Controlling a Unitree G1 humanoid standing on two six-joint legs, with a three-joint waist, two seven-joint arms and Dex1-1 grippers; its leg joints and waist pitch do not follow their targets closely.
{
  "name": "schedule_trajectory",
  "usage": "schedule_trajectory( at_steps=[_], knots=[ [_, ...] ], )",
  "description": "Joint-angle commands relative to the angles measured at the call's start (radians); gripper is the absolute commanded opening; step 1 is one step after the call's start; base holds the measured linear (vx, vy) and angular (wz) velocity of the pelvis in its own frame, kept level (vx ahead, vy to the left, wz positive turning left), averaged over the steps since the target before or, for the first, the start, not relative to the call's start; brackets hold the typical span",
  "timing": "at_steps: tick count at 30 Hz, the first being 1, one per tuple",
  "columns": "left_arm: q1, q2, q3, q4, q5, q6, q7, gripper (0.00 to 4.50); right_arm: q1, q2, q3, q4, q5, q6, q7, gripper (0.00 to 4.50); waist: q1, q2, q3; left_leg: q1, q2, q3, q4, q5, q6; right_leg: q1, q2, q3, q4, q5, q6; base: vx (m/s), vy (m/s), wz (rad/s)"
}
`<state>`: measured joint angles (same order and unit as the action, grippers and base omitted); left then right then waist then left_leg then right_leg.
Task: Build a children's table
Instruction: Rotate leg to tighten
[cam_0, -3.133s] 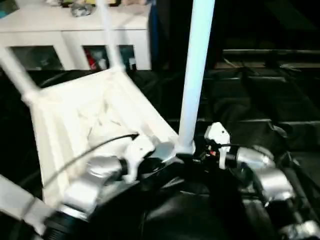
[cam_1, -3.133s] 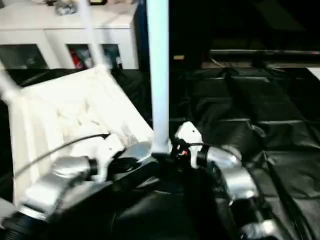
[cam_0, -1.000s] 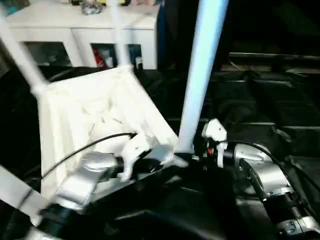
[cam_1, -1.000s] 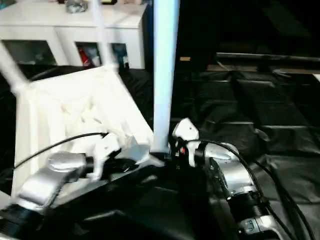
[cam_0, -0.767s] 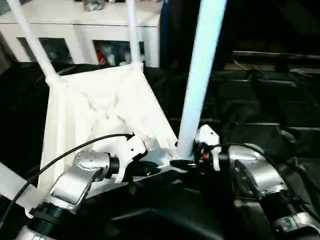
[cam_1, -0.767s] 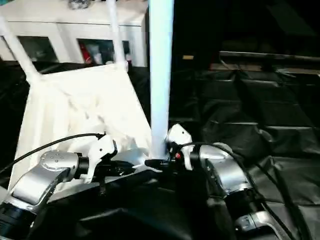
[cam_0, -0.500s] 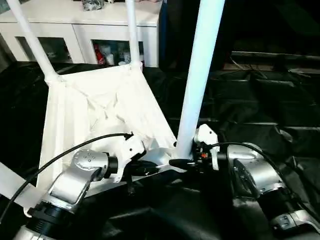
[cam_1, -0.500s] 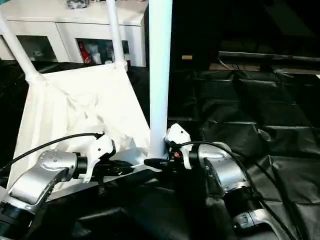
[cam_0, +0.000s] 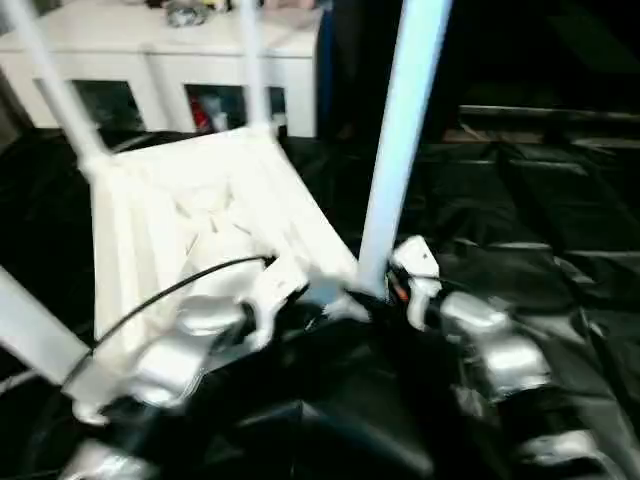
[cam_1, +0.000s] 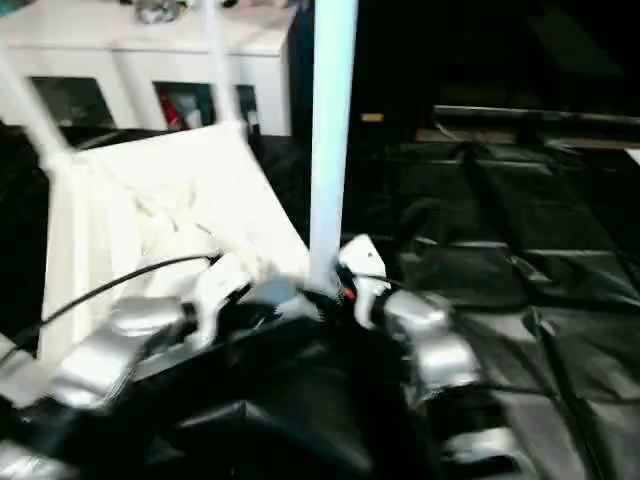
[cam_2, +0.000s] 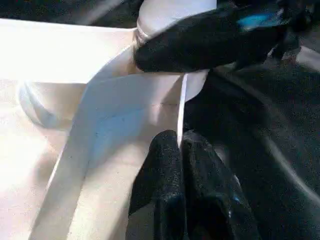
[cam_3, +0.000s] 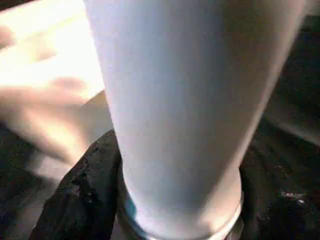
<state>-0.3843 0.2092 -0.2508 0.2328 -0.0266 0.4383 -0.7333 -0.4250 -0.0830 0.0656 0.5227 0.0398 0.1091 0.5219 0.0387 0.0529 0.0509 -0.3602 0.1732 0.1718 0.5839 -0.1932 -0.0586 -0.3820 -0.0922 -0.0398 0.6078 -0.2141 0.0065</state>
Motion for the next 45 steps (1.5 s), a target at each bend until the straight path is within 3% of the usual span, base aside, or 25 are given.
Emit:
schedule_trajectory(
  at_steps=[1,2,3,5,8,9,11,12,16,20,21,24,27,33,38,45],
  knots=[
    [-0.026,-0.049,-0.004,0.041,0.007,0.012,0.103,0.0,0.031,0.073,0.081,0.045,-0.004,0.041,-0.011,2.7,-0.003,-0.013,-0.034,0.008,0.04,-0.025,-0.094,-0.419,-0.037,0.017,-0.046,0.031,-0.104,-0.449,-0.139,0.0,0.0,0.0],
    [-0.034,-0.088,-0.006,0.058,0.01,0.008,0.136,0.0,0.035,0.104,0.12,0.032,-0.024,0.032,-0.003,2.7,-0.001,0.01,-0.034,0.016,0.041,-0.025,-0.091,-0.423,-0.027,0.009,-0.051,0.036,-0.108,-0.468,-0.136,0.0,0.0,0.0],
    [-0.039,-0.108,-0.008,0.065,0.012,0.004,0.149,0.0,0.037,0.118,0.143,0.023,-0.032,0.022,0.011,2.7,-0.008,0.002,-0.034,0.01,0.04,-0.023,-0.092,-0.417,-0.019,0.012,-0.048,0.035,-0.112,-0.464,-0.133,0.0,0.0,0.0],
    [-0.049,-0.136,-0.012,0.077,0.013,-0.004,0.165,0.0,0.034,0.136,0.163,0.017,-0.038,0.008,0.027,3.26,-0.004,-0.009,-0.035,0.009,0.04,-0.019,-0.092,-0.389,-0.001,0.012,-0.047,0.037,-0.114,-0.451,-0.129,0.0,0.0,0.0],
    [-0.057,-0.156,-0.016,0.081,0.003,-0.01,0.151,0.0,0.029,0.146,0.149,0.012,-0.004,0.019,0.058,3.45,-0.001,-0.009,-0.038,0.002,0.044,-0.017,-0.093,-0.323,0.024,0.016,-0.048,0.037,-0.108,-0.386,-0.145,0.0,0.0,0.0],
    [-0.057,-0.155,-0.017,0.08,0.001,-0.017,0.141,0.0,0.03,0.143,0.142,0.004,0.014,0.031,0.079,3.77,-0.002,-0.009,-0.038,0.001,0.044,-0.016,-0.093,-0.315,0.029,0.017,-0.048,0.037,-0.107,-0.368,-0.152,0.0,0.0,0.0],
    [-0.049,-0.135,-0.016,0.069,-0.004,-0.02,0.106,0.0,0.033,0.106,0.149,-0.02,0.022,0.031,0.139,3.89,0.0,-0.016,-0.044,-0.003,0.046,-0.015,-0.092,-0.279,0.04,0.023,-0.047,0.036,-0.101,-0.322,-0.163,0.0,0.0,0.0],
    [-0.043,-0.121,-0.014,0.061,-0.011,-0.022,0.085,0.0,0.037,0.08,0.154,-0.036,0.029,0.029,0.177,3.89,0.001,-0.013,-0.045,-0.004,0.046,-0.015,-0.091,-0.271,0.045,0.023,-0.047,0.035,-0.099,-0.308,-0.167,0.0,0.0,0.0],
    [-0.024,-0.057,0.003,0.033,-0.015,-0.017,0.022,0.0,0.038,-0.02,0.148,-0.087,0.066,0.047,0.333,3.94,0.011,-0.018,-0.055,-0.008,0.045,-0.008,-0.074,-0.16,0.103,0.03,-0.048,0.035,-0.085,-0.16,-0.21,0.0,0.0,0.0],
    [0.001,0.023,-0.009,-0.006,-0.036,-0.012,-0.108,0.0,0.044,-0.121,0.167,-0.137,0.108,0.049,0.521,3.94,0.017,-0.014,-0.059,-0.011,0.046,-0.007,-0.066,-0.104,0.141,0.035,-0.048,0.029,-0.073,-0.067,-0.238,0.014,-0.003,0.0],
    [0.008,0.049,-0.021,-0.023,-0.047,-0.001,-0.157,0.0,0.041,-0.139,0.166,-0.141,0.114,0.058,0.546,3.94,0.018,-0.008,-0.061,-0.012,0.046,-0.007,-0.064,-0.091,0.148,0.035,-0.047,0.028,-0.068,-0.043,-0.249,0.0,0.0,0.0],
    [0.026,0.112,-0.048,-0.068,-0.075,0.014,-0.265,0.0,0.028,-0.184,0.162,-0.136,0.114,0.065,0.614,3.94,0.017,-0.009,-0.063,-0.01,0.048,-0.007,-0.062,-0.067,0.156,0.037,-0.043,0.024,-0.06,0.009,-0.271,0.0,0.0,0.0],
    [0.028,0.154,-0.054,-0.083,-0.094,0.019,-0.32,0.0,0.019,-0.213,0.156,-0.119,0.111,0.064,0.661,3.94,0.018,-0.005,-0.064,-0.005,0.048,-0.006,-0.061,-0.083,0.149,0.037,-0.043,0.022,-0.06,0.004,-0.292,0.0,0.0,0.0],
    [0.028,0.196,-0.059,-0.091,-0.114,0.016,-0.39,0.0,0.021,-0.236,0.162,-0.122,0.122,0.065,0.701,3.35,0.024,-0.006,-0.063,0.0,0.051,-0.004,-0.065,-0.121,0.118,0.036,-0.043,0.025,-0.061,-0.032,-0.296,0.0,0.0,0.0],
    [0.019,0.208,-0.055,-0.082,-0.116,0.012,-0.404,0.0,0.019,-0.233,0.162,-0.116,0.12,0.064,0.72,2.95,0.026,-0.007,-0.065,-0.004,0.049,-0.005,-0.062,-0.103,0.118,0.039,-0.044,0.025,-0.056,-0.001,-0.296,0.0,0.0,0.0],
    [0.013,0.197,-0.047,-0.059,-0.099,0.001,-0.366,0.0,0.028,-0.228,0.172,-0.115,0.121,0.066,0.717,2.75,0.026,-0.011,-0.064,-0.005,0.049,-0.005,-0.062,-0.117,0.111,0.039,-0.046,0.026,-0.058,-0.038,-0.291,0.0,0.0,0.0]
  ],
)
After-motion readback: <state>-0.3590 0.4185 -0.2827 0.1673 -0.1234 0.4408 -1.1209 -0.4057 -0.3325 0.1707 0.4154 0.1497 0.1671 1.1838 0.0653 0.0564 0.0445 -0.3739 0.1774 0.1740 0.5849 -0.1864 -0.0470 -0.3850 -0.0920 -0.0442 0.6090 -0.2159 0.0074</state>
